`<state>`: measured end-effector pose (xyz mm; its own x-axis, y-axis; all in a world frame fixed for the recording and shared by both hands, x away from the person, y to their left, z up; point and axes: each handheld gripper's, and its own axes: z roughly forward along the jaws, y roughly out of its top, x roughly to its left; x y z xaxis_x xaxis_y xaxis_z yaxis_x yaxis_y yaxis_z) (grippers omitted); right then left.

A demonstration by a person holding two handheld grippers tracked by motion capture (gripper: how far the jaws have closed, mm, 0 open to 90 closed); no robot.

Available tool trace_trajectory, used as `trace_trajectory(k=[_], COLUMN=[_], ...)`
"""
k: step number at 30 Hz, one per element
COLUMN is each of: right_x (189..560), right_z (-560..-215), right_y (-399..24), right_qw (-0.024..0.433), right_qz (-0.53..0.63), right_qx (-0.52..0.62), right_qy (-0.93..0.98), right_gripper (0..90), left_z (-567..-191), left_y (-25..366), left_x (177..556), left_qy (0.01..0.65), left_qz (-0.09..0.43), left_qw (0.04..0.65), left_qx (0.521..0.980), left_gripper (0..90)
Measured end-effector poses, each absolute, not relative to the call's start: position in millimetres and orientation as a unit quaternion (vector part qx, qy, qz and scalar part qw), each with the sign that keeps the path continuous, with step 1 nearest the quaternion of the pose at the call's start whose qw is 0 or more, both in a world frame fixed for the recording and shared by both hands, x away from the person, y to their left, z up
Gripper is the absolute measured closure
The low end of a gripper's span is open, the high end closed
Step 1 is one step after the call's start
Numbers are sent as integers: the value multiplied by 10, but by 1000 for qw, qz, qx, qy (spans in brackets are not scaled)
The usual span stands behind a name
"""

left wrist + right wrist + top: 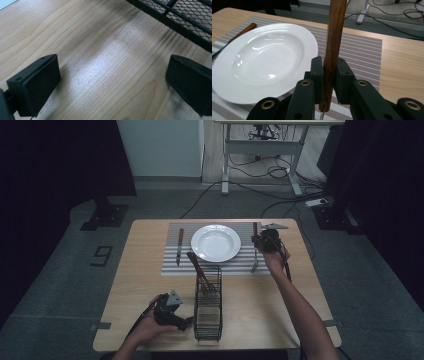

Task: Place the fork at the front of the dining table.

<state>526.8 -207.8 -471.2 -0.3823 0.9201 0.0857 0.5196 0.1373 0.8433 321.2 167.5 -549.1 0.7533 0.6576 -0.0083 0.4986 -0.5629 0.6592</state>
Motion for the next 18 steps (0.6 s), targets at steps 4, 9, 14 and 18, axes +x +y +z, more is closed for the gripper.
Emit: trace_trajectory(k=[4, 9, 14, 18], right_x=[5369, 5468, 5577, 5683], right_z=[-4755, -4826, -4865, -4936], right_y=[-2088, -2091, -2067, -2024], right_qw=[223, 208, 207, 219], right_qz=[418, 419, 404, 385], right_qx=[518, 533, 539, 542], right_qy=[712, 705, 709, 715], right_gripper=[791, 792, 790, 788], left_z=[-5491, -5491, -5491, -5491], left_y=[1674, 1674, 1674, 1673], left_x=[3211, 3213, 3213, 3213], left_qy=[330, 330, 330, 330], left_qz=[120, 119, 119, 120], left_qw=[332, 332, 332, 332], left_qx=[875, 876, 876, 876], left_gripper=[0, 0, 0, 0])
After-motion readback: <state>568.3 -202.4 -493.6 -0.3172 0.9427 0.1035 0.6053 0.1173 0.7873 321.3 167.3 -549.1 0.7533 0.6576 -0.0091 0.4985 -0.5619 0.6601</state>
